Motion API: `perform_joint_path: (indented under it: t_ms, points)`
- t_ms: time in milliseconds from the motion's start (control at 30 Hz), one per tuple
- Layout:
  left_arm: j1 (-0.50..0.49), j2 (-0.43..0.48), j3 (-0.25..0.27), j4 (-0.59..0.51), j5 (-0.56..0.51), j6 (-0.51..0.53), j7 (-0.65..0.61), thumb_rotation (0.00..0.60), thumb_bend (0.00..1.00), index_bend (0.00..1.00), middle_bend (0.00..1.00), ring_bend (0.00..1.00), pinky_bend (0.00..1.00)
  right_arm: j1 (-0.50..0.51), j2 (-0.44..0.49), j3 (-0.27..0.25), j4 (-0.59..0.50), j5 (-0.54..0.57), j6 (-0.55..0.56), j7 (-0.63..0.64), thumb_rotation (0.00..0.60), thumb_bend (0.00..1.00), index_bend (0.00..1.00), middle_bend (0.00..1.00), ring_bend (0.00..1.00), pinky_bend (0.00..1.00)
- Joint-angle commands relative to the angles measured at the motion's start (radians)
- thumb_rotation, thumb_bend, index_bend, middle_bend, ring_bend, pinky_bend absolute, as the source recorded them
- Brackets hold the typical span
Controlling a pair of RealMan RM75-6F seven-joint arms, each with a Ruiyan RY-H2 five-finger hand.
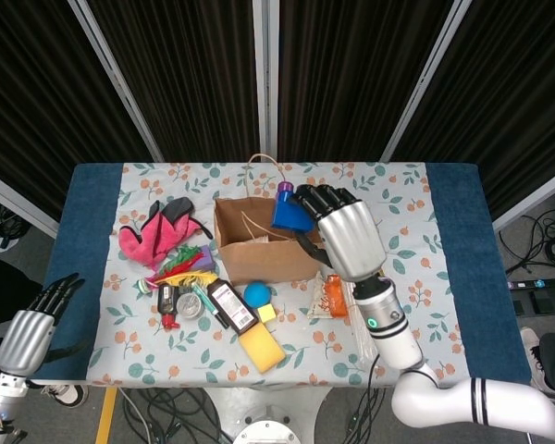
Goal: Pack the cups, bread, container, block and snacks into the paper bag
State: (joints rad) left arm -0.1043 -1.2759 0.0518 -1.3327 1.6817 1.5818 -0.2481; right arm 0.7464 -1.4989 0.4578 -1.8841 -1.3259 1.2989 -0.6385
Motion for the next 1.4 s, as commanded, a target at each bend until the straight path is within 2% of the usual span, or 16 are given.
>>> perform_joint_path:
  t_ms: [33,200,267,333,400,533,733,933,1133,1267,1400]
  points:
    - [0.000,0.000,-0.002,0.002,-0.004,-0.002,-0.003,0.600,0.19,0.14,0.17,0.13,0.24,0.038,-0.043,0.006,0.058,0.035,-0.021,-0.019,0.600,0.26,0.65,0.56,0.48,0.52]
    - [-0.004,-0.001,-0.006,0.008,-0.010,-0.008,-0.012,0.600,0.19,0.14,0.17,0.13,0.24,0.060,-0.066,-0.004,0.103,0.059,-0.026,-0.013,0.600,0.26,0.65,0.54,0.47,0.50]
    - [-0.004,-0.003,-0.006,0.010,-0.011,-0.010,-0.013,0.600,0.19,0.14,0.18,0.13,0.24,0.063,-0.064,-0.011,0.108,0.068,-0.032,-0.011,0.600,0.22,0.61,0.51,0.44,0.46]
    - [-0.004,-0.004,-0.005,0.013,-0.011,-0.011,-0.015,0.600,0.19,0.14,0.17,0.13,0.24,0.063,-0.054,-0.018,0.101,0.087,-0.047,-0.008,0.600,0.16,0.53,0.46,0.38,0.38]
    - [-0.004,-0.006,-0.005,0.015,-0.011,-0.012,-0.017,0.600,0.19,0.14,0.17,0.13,0.24,0.063,-0.035,-0.023,0.088,0.107,-0.063,-0.004,0.600,0.07,0.40,0.40,0.29,0.28]
    - [-0.002,-0.007,-0.004,0.016,-0.011,-0.010,-0.016,0.600,0.19,0.14,0.18,0.13,0.24,0.064,-0.017,-0.029,0.073,0.123,-0.067,-0.002,0.600,0.04,0.25,0.32,0.19,0.16]
    - [-0.001,-0.004,-0.002,0.010,-0.006,-0.006,-0.011,0.600,0.19,0.14,0.17,0.13,0.24,0.054,0.002,-0.032,0.048,0.108,-0.028,0.014,0.600,0.04,0.21,0.30,0.17,0.15]
    - [0.000,-0.001,-0.001,-0.003,-0.003,-0.001,-0.003,0.600,0.19,0.14,0.18,0.13,0.24,-0.022,0.085,-0.054,-0.057,0.045,0.061,0.045,0.600,0.05,0.21,0.30,0.17,0.15]
    - [-0.004,-0.001,0.001,-0.013,0.003,-0.006,-0.001,0.600,0.19,0.14,0.17,0.13,0.24,-0.188,0.288,-0.163,-0.166,0.014,0.113,0.095,0.600,0.01,0.21,0.30,0.17,0.14]
    - [-0.009,-0.007,0.000,-0.020,0.005,-0.012,0.005,0.600,0.19,0.14,0.17,0.13,0.24,-0.276,0.384,-0.261,-0.145,-0.028,0.095,0.207,0.600,0.00,0.21,0.30,0.17,0.14]
    - [-0.011,-0.013,0.003,-0.021,0.009,-0.017,0.014,0.600,0.19,0.14,0.17,0.13,0.24,-0.320,0.398,-0.345,-0.084,-0.085,0.060,0.306,0.600,0.00,0.21,0.30,0.17,0.14]
